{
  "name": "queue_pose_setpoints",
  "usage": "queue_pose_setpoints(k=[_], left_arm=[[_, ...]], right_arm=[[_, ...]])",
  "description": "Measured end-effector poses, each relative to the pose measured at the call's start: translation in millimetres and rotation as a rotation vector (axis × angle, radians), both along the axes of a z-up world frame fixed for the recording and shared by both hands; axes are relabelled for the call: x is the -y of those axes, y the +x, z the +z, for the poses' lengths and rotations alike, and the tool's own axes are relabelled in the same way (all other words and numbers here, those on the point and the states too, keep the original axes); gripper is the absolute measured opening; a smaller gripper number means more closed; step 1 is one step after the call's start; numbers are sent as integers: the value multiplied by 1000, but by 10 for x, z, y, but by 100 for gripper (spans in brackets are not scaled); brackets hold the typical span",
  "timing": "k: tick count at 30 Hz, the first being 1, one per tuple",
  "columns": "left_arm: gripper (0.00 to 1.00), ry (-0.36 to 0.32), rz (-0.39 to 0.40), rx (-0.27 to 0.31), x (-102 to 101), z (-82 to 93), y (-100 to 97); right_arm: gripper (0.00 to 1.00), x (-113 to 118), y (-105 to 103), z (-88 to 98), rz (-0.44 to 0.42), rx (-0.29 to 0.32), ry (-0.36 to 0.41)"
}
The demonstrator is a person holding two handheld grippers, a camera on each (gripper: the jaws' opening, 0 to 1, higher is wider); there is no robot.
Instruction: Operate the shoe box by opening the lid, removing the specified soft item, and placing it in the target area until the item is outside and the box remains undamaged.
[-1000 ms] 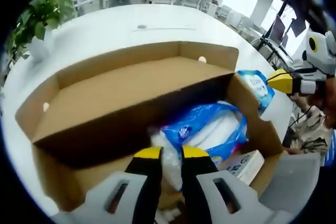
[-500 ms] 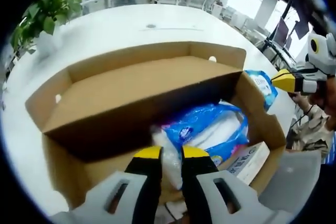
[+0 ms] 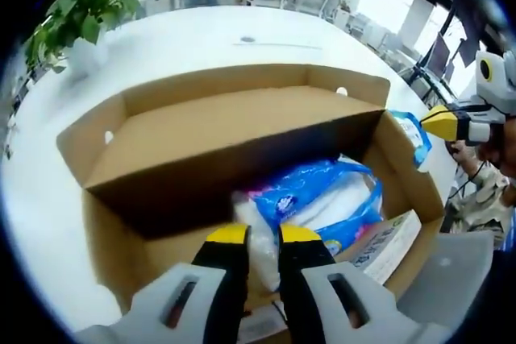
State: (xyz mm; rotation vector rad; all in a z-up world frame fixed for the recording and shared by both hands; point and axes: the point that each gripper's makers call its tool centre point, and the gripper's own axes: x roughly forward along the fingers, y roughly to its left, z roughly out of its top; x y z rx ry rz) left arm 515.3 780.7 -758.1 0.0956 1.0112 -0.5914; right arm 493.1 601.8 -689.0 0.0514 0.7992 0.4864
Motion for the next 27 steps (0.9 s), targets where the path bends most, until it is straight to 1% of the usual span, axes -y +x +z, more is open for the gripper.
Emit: queue_pose_setpoints(k=[5,11,18,27], left_arm=[[10,-5,2,-2,-5,-11,6],[9,-5,-4,-5,0,-24,5],[9,-5,-7,-5,8,-24,-6],[9,-8,-5,-9,10,-33,7]], right_arm=[[1,-102,22,-3,18,0,4],[2,-248,-2,-41,50,-11,9],[2,-402,-16,-145,97,-29,3],[4,-556,10,-303,162,-50,-38]])
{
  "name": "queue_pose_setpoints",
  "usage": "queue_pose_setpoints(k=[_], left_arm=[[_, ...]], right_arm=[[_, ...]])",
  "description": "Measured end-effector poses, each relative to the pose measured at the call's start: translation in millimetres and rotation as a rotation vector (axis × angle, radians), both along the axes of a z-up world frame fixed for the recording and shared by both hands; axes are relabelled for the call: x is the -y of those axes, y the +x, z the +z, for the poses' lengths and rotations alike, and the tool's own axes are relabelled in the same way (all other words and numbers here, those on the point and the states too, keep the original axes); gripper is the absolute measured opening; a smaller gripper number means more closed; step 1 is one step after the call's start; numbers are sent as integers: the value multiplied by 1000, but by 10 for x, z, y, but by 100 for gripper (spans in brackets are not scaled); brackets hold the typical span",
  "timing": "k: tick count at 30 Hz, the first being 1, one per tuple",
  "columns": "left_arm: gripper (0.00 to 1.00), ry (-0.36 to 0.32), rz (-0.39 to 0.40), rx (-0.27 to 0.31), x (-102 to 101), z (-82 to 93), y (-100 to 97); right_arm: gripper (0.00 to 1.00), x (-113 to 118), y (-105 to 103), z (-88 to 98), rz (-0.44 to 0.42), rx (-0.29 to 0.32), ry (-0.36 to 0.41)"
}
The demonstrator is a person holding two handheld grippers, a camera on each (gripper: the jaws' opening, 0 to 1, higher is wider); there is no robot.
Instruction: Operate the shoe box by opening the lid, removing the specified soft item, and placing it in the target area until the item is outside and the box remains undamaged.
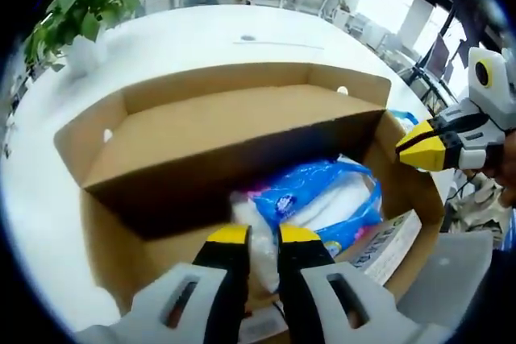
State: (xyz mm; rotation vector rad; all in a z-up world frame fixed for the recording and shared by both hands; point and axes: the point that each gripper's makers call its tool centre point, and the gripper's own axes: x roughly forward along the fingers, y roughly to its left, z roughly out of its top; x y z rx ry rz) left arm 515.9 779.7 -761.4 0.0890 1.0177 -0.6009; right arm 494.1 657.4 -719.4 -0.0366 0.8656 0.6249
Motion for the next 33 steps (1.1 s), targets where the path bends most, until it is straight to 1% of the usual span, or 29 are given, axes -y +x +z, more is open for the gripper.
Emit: queue_pose_setpoints(k=[7,18,22,25,30,33], left_arm=[[9,-7,2,-5,4,5,-6],[8,-12,-2,-9,4,-12,-7],[8,-14,-2,-10,0,-19,-7],[8,-14,-3,-10,-3,-22,-3],[8,-15,0,-11,-12,-26,6],[8,-16,3,-13,-16,-30,5]], right_arm=[[4,-35,35,-58,9,-7,-9],[6,-172,43,-188,30,-31,-23],[7,-222,48,-199,35,-33,-23],[8,-224,62,-231,42,-27,-50],[11,-188,56,-306,52,-46,-95],[10,-181,52,-333,54,-53,-100]])
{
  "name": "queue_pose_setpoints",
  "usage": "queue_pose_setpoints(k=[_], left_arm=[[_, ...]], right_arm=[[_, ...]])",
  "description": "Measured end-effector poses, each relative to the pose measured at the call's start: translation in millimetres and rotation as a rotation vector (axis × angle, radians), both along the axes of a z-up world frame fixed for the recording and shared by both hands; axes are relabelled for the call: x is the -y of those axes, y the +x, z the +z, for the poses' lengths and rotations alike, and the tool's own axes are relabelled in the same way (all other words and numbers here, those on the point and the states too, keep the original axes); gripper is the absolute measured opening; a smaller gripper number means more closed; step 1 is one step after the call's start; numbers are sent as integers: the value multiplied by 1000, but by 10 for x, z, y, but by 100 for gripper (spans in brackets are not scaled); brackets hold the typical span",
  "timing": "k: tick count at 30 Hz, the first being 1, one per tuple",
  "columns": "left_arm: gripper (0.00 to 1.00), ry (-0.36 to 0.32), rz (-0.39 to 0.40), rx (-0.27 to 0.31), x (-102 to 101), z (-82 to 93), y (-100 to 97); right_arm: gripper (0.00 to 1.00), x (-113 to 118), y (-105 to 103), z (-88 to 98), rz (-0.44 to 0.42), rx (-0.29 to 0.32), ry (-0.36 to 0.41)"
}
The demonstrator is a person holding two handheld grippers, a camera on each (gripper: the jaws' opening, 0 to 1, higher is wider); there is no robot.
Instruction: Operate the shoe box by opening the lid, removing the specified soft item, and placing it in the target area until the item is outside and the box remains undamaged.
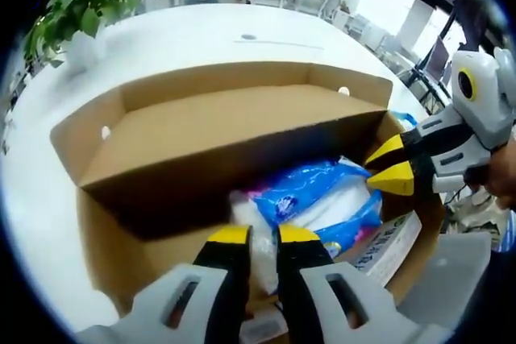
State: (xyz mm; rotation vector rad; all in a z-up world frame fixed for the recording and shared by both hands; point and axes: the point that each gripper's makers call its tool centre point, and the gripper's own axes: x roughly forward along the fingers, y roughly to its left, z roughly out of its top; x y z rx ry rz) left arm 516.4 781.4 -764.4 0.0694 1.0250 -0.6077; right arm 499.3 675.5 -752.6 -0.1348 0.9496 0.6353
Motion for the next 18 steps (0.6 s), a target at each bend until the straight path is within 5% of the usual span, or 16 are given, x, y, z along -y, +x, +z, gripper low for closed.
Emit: queue_pose_setpoints(k=[18], left_arm=[[3,-12,-6,-15,10,-45,-41]], right_arm=[[3,-22,-20,-162,86,-45,-116]])
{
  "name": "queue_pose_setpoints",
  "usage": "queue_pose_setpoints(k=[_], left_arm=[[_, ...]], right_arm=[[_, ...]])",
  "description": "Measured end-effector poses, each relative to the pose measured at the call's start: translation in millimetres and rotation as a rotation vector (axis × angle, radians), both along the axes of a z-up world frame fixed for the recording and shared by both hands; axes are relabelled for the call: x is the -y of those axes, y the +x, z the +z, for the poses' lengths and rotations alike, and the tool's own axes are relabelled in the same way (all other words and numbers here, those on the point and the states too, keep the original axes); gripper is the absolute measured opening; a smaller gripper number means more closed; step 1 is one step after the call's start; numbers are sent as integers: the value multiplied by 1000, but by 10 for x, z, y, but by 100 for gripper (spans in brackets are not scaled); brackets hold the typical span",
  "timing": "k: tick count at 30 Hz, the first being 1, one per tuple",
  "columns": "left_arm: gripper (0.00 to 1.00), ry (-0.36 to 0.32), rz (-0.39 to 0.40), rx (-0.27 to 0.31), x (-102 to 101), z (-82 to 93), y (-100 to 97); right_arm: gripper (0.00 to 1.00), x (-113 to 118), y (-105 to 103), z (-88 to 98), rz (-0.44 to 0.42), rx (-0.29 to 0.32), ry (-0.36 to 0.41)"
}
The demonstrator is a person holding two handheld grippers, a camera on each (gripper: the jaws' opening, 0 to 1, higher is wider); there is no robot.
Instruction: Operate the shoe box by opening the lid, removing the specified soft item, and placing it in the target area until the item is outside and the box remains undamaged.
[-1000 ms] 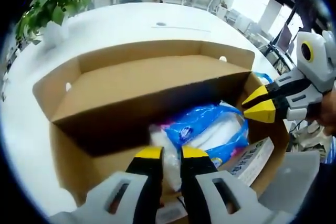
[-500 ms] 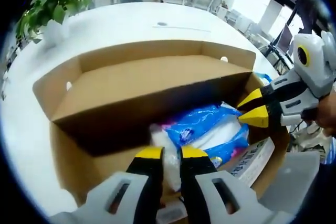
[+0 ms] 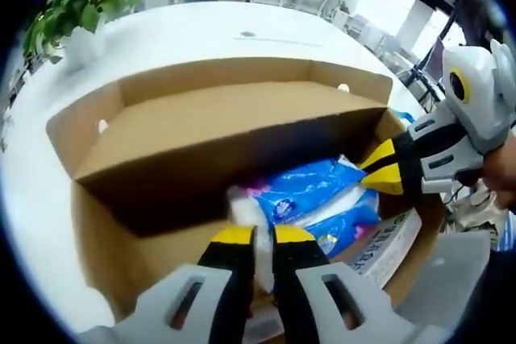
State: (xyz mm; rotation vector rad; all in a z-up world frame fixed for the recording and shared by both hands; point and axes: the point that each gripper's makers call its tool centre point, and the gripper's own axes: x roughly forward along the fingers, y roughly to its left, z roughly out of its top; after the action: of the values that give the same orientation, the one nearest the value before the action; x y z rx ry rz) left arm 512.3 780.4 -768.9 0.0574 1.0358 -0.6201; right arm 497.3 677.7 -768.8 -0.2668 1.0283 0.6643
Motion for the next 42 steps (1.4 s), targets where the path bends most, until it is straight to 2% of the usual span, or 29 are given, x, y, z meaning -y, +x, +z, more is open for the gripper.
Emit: queue_pose_setpoints(k=[6,17,35,42], left_arm=[[0,2,-20,-1,27,-1,-21],[0,-10,-37,-7,13,19,-52],[0,-48,-17,21,-43,260,-108],[0,-59,-13,62,-62,448,-92]], right_arm=[[0,1,-9,3,3,1,7],[0,7,2,59,-9,40,36],[0,-24,1,304,-32,85,98],[0,-44,2,466,-40,109,118]])
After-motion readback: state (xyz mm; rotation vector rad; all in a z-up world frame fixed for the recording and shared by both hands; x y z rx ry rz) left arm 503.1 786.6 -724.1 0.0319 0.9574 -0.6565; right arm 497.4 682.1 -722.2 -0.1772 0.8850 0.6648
